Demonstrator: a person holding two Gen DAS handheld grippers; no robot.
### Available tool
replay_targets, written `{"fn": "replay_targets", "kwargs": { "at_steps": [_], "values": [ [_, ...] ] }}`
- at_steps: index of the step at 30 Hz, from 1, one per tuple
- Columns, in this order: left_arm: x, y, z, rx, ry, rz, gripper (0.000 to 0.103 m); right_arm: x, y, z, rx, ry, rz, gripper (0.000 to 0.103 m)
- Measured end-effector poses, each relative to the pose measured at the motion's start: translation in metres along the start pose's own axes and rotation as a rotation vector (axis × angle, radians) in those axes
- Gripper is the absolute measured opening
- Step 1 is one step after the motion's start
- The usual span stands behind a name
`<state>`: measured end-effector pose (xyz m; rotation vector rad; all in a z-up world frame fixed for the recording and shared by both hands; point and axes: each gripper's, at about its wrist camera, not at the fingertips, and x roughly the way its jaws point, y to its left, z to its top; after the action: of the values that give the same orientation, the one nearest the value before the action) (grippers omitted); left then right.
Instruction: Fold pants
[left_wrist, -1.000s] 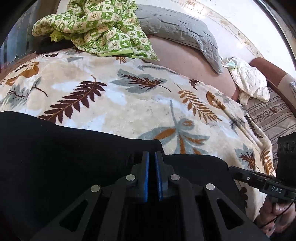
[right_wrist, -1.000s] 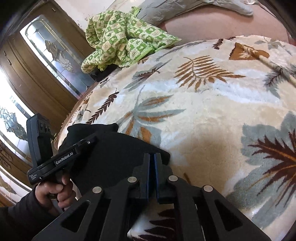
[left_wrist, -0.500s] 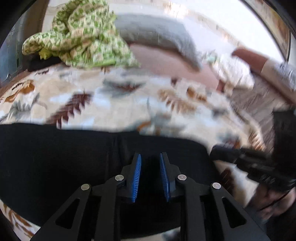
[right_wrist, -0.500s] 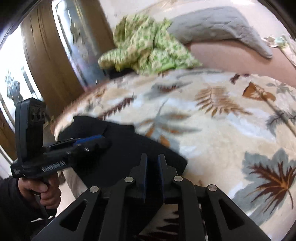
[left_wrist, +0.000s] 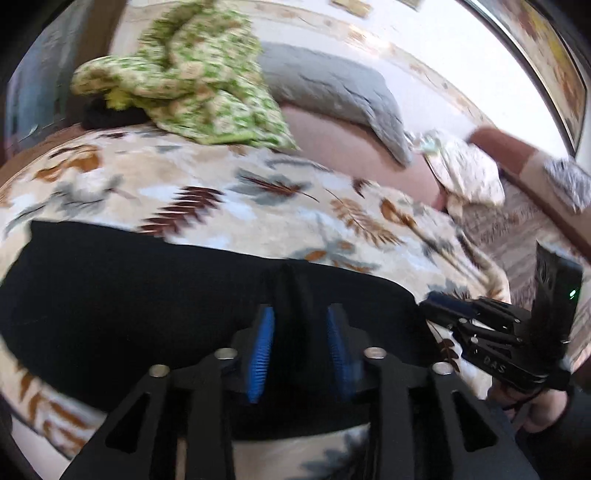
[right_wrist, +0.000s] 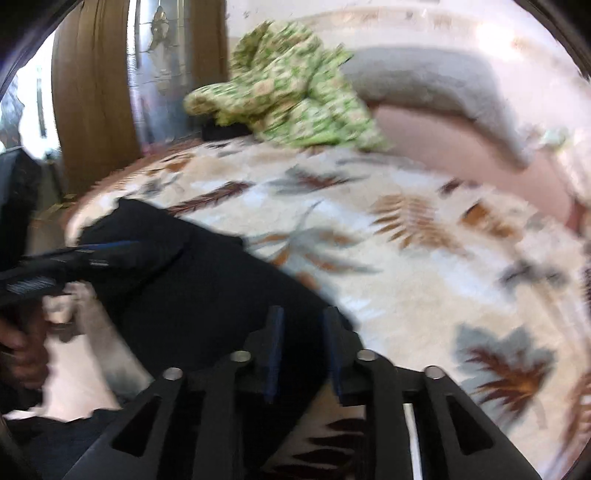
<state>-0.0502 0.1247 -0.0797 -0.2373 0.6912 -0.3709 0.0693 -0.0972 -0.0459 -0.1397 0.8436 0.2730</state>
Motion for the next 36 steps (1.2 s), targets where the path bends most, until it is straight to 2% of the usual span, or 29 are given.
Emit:
{"fn": "replay_targets", "kwargs": {
  "at_steps": [2, 3, 5, 7, 10, 15, 18, 22, 26, 34, 36],
  "values": [
    [-0.023, 0.025, -0.002, -0.069, -0.032, 0.02, 0.048, -0.005, -0.003, 0.003, 0.0, -0.039, -0.099, 0.054],
    [-0.032, 0.035, -0.004, -0.099, -0.043, 0.024, 0.049, -0.007, -0.007, 0.004, 0.014, -0.051, -0.134, 0.054],
    [-0.057, 0.059, -0.007, -0.179, -0.077, 0.038, 0.06, -0.007, -0.02, 0.005, 0.069, -0.049, -0.15, 0.054],
    [-0.082, 0.082, -0.012, -0.247, -0.11, 0.058, 0.067, -0.005, -0.032, 0.006, 0.116, -0.034, -0.166, 0.054],
    [-0.107, 0.118, -0.025, -0.372, -0.124, 0.062, 0.072, -0.005, -0.044, 0.005, 0.165, -0.026, -0.161, 0.055],
    [-0.126, 0.173, -0.049, -0.67, -0.138, -0.008, 0.073, -0.006, -0.043, 0.003, 0.166, -0.028, -0.158, 0.055],
    [-0.128, 0.202, -0.058, -0.848, -0.178, -0.102, 0.073, -0.005, -0.039, 0.003, 0.144, -0.021, -0.157, 0.055],
    [-0.113, 0.227, -0.063, -0.971, -0.184, -0.163, 0.073, -0.006, -0.034, 0.004, 0.125, -0.026, -0.16, 0.055],
    [-0.101, 0.245, -0.073, -1.013, -0.192, -0.152, 0.073, -0.008, -0.034, 0.003, 0.124, -0.033, -0.159, 0.055],
    [-0.069, 0.247, -0.061, -0.923, -0.255, -0.212, 0.073, -0.007, -0.033, 0.003, 0.114, -0.025, -0.154, 0.055],
    [-0.063, 0.249, -0.062, -0.926, -0.267, -0.207, 0.068, -0.007, -0.033, 0.003, 0.114, -0.026, -0.155, 0.055]
  ]
}}
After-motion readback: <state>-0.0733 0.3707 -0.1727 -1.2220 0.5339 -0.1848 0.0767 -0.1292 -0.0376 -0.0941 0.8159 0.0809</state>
